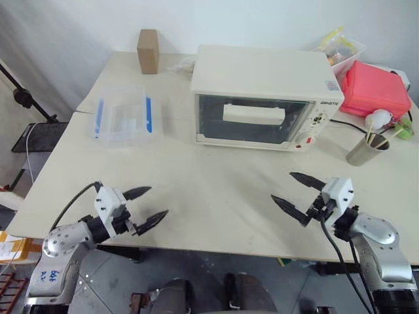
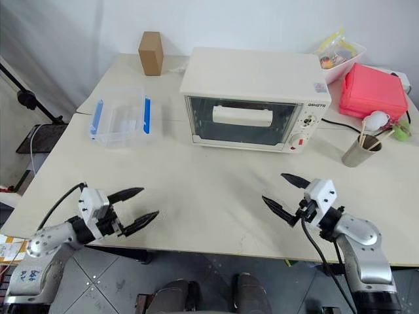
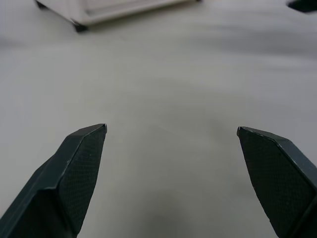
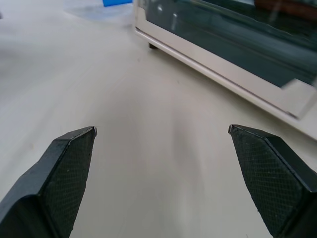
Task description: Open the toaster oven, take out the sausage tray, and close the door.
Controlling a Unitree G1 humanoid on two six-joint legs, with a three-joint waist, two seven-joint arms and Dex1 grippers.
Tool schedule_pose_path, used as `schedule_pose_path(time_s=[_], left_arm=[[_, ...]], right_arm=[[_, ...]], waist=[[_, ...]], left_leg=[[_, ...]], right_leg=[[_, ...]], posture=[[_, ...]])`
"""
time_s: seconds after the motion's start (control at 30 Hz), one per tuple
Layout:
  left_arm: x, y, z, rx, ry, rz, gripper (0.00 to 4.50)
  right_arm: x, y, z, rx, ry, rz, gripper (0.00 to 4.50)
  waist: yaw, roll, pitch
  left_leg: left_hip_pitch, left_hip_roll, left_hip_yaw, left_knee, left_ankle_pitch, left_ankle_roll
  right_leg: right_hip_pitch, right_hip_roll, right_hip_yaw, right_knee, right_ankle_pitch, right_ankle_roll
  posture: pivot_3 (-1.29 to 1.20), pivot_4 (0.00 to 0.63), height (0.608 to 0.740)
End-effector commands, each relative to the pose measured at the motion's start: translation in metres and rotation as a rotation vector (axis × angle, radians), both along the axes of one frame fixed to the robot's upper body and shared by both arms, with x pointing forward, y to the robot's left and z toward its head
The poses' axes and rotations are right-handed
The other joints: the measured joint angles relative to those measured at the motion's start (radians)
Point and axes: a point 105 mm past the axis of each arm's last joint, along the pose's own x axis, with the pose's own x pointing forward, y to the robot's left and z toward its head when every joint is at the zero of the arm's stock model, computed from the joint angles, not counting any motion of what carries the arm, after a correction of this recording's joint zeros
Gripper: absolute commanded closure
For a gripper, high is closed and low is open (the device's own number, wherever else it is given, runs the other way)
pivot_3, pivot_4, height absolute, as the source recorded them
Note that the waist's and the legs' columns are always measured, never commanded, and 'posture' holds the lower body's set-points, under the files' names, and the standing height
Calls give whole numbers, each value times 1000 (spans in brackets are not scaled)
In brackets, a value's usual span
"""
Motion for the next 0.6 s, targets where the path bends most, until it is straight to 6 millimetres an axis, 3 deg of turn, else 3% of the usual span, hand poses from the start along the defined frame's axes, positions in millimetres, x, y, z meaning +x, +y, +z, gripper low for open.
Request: schedule_pose_path(time_s=[0.03,0.17,0.37,0.6], left_arm=[[2,-2,5,-1,-26,-3,24],[6,-5,18,-76,-6,-44,24],[27,1,60,-227,-118,-54,24],[29,-10,67,-280,-103,-125,24]], right_arm=[[2,8,27,52,-46,32,0],[13,16,56,125,-54,37,0],[34,25,83,154,-89,22,0],[44,38,101,156,-173,67,0]], waist=[[0,0,0],[-10,0,0],[-9,0,0],[-11,0,0]], left_leg=[[0,0,0,0,0,0],[0,0,0,0,0,0],[-2,0,-1,1,3,-6],[-3,0,0,1,3,-5]], right_leg=[[0,0,0,0,0,0],[0,0,0,0,0,0],[-1,0,-1,1,0,0],[-1,1,-2,2,1,1]], posture=[[0,150,740],[0,150,740],[0,150,740],[0,150,740]])
